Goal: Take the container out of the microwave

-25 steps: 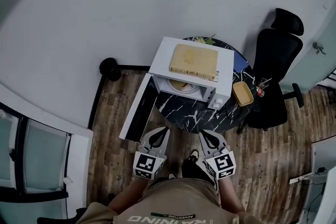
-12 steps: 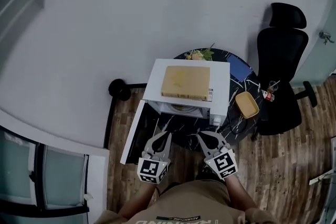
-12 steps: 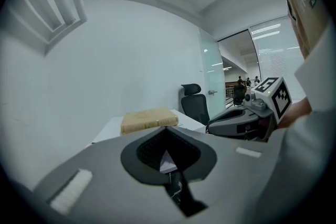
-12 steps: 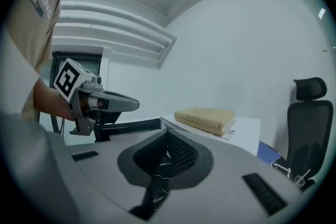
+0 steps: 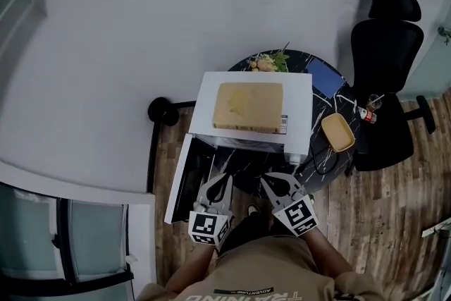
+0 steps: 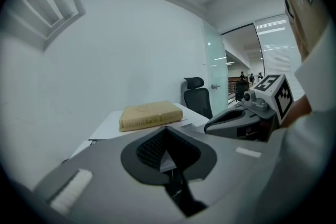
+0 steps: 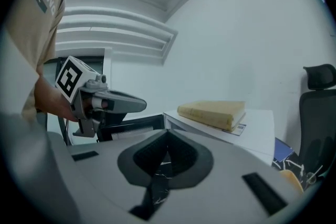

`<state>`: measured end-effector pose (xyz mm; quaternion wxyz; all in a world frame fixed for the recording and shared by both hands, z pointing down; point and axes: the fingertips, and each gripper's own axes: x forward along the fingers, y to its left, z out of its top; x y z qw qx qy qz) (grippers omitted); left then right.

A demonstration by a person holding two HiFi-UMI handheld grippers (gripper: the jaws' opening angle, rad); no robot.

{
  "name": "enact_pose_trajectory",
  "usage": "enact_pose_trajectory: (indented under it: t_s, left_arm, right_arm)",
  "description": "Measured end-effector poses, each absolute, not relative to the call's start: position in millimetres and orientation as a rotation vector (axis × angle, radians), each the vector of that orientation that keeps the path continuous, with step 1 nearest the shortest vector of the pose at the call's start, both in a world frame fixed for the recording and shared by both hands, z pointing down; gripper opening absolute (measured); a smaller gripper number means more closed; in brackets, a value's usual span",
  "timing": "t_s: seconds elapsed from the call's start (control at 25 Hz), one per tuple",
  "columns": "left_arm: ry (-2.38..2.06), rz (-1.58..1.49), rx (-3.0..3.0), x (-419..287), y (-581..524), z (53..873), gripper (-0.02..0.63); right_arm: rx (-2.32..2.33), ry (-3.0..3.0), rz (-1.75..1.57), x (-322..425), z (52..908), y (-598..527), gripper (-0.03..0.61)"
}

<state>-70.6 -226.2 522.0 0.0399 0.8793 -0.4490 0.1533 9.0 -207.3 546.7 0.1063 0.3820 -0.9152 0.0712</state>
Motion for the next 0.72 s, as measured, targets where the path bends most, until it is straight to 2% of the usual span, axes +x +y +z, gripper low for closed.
enact_pose_trajectory:
  t_s: [0.44,0.72]
  left_arm:
    - [-1.198,0.348,2.789,-75.4,-263.0,528.7,0.008]
    - [-1.060,0.371,2.836,-85.4,-281.1,553.1,0.008]
  right_arm:
    - [1.410,-2.562,0.158,6.7,523.2,-244.4,0.008]
    - [1.519,-2.471,0.128,-8.5,523.1,-266.1,0.008]
